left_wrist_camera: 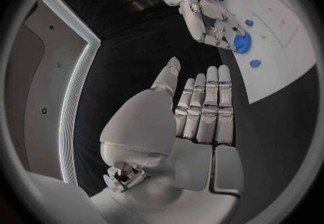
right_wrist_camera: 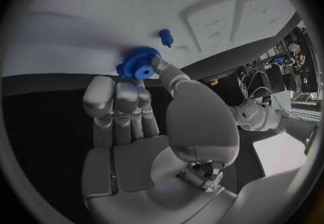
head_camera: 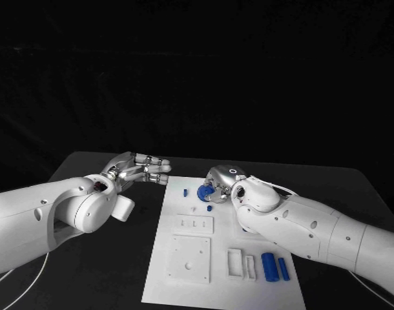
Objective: Assemble the parts on the task board
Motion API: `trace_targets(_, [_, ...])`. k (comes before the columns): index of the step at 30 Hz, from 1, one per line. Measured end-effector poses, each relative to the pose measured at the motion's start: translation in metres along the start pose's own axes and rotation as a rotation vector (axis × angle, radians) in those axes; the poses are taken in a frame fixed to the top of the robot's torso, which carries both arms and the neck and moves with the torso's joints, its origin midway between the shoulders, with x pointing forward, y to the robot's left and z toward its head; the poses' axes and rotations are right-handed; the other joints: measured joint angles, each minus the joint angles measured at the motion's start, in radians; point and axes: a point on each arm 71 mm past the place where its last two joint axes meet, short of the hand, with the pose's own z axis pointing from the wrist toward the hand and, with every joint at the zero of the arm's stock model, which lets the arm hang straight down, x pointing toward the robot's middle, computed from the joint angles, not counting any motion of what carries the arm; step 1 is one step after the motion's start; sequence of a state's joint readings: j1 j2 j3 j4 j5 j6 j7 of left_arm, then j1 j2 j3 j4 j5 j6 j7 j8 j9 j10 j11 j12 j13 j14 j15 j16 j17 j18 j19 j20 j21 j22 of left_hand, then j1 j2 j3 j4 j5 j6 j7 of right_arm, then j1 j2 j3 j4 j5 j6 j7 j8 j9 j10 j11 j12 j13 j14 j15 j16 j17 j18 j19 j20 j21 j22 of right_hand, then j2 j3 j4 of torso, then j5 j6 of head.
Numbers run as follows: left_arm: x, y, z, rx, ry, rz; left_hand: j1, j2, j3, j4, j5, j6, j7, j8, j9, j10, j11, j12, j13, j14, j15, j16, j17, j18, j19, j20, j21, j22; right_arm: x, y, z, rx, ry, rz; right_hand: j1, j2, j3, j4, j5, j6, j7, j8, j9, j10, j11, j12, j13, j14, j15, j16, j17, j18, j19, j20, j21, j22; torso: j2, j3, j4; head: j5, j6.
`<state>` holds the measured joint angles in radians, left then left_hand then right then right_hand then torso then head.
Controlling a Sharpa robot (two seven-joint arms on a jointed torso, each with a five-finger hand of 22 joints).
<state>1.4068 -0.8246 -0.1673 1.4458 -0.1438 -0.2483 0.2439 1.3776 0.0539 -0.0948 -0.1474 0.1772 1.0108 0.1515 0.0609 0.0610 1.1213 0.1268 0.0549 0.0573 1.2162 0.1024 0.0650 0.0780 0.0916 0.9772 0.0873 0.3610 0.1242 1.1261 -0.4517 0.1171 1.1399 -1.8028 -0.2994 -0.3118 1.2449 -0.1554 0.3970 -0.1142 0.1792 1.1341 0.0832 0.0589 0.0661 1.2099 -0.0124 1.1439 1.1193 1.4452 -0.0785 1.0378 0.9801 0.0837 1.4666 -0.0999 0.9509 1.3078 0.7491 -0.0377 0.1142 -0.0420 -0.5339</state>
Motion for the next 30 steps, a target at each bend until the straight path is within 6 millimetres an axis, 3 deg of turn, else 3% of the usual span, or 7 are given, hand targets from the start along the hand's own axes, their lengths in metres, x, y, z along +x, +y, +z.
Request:
trace_targets(1, [0.000,0.000,0.000,0.000,0.001,0.000,0.000,0.000,0.000,0.000,0.000,0.000,0.000,0.000,0.000,-0.003,0.003,0.000,0.000,0.000,0.000,0.000,0.000,0.000,0.000,0.000,0.000,-0.001,0.000,0.000,0.000,0.002,0.000,0.000,-0.011,0.003,-0.018,0.018,-0.074,-0.002,0.003,0.000,0.001,-0.003,0.003,-0.007,-0.004,0.000,0.000,-0.004,-0.002,0.000,0.000,0.000,0.000,0.000,0.000,0.0000,0.0000,0.001,0.000])
trace_targets(3, [0.001,0.000,0.000,0.000,0.005,-0.001,0.000,0.000,0.000,0.000,0.000,0.000,0.000,0.000,0.000,-0.003,0.003,0.000,0.000,0.000,0.000,0.000,0.000,0.000,0.000,0.000,0.000,-0.001,0.001,-0.001,0.001,0.006,0.003,0.002,-0.039,0.000,-0.055,0.055,-0.119,-0.035,0.011,0.007,0.007,-0.009,0.009,-0.010,-0.010,0.000,0.000,-0.006,-0.003,0.000,0.000,0.000,0.000,0.000,0.000,0.0001,-0.0004,0.002,0.000])
trace_targets(9, [0.002,0.000,0.000,0.000,0.015,-0.003,0.000,0.000,0.000,0.000,0.000,-0.006,0.001,0.000,0.000,-0.003,0.003,0.000,0.000,-0.004,0.004,0.000,0.000,0.000,0.000,0.000,0.000,-0.002,0.005,-0.001,0.003,0.016,0.021,0.012,-0.154,-0.007,-0.146,0.230,-0.129,-0.103,0.018,0.005,-0.002,-0.017,0.016,-0.025,-0.023,0.000,0.000,-0.006,-0.002,0.000,0.000,0.000,-0.006,0.000,0.000,0.0000,-0.0010,0.002,0.001])
trace_targets(14, [0.002,0.000,0.000,0.002,0.024,-0.005,0.004,-0.004,0.000,0.000,0.000,-0.009,0.002,0.000,0.000,-0.007,0.007,0.000,0.000,-0.007,0.007,0.000,0.000,0.000,-0.004,0.004,0.000,-0.003,0.008,-0.006,0.004,0.032,0.041,0.023,-0.159,-0.033,-0.227,0.386,-0.129,-0.120,0.026,0.005,-0.002,-0.020,0.020,-0.029,-0.026,-0.003,0.003,-0.006,0.004,0.000,0.000,0.000,-0.006,0.000,0.000,0.0000,-0.0013,0.002,0.003])
trace_targets(17, [0.003,0.000,0.000,0.002,0.028,-0.006,0.004,-0.004,0.000,0.000,0.000,-0.016,0.002,0.000,0.000,-0.007,0.007,0.000,0.000,-0.010,0.004,0.000,0.000,0.000,-0.004,0.004,0.000,-0.004,0.009,-0.007,0.003,0.034,0.050,0.029,-0.157,-0.017,-0.343,0.403,-0.129,-0.130,0.025,0.005,-0.002,-0.024,0.023,-0.029,-0.026,-0.004,0.003,-0.006,0.006,0.000,0.000,0.000,-0.006,0.000,0.000,0.0000,-0.0013,0.006,0.005])
trace_targets(19, [0.003,0.000,0.000,0.002,0.031,-0.007,0.004,-0.004,0.000,0.000,0.000,-0.016,0.002,0.000,0.000,-0.011,0.011,0.000,0.000,-0.014,0.007,0.000,0.000,0.000,-0.004,0.004,0.000,-0.005,0.009,-0.008,0.003,0.036,0.056,0.032,-0.157,-0.015,-0.370,0.405,-0.129,-0.131,0.025,0.005,-0.002,-0.024,0.023,-0.029,-0.026,-0.004,0.003,-0.006,0.006,0.000,0.000,0.000,-0.006,0.000,0.000,0.0001,-0.0010,0.007,0.005])
trace_targets(30, [0.003,0.000,0.002,0.003,0.035,-0.006,0.004,-0.004,0.003,0.003,0.000,-0.025,0.004,0.000,0.000,-0.014,0.008,0.000,0.000,-0.018,0.010,0.000,0.000,0.001,-0.007,0.007,0.000,-0.007,0.007,-0.016,-0.002,0.045,0.061,0.042,-0.152,0.000,-0.373,0.404,-0.129,-0.127,0.022,0.005,-0.003,-0.024,0.023,-0.029,-0.026,-0.004,0.003,-0.006,0.010,0.000,0.000,0.000,-0.006,0.000,0.001,0.0012,-0.0017,0.007,0.003])
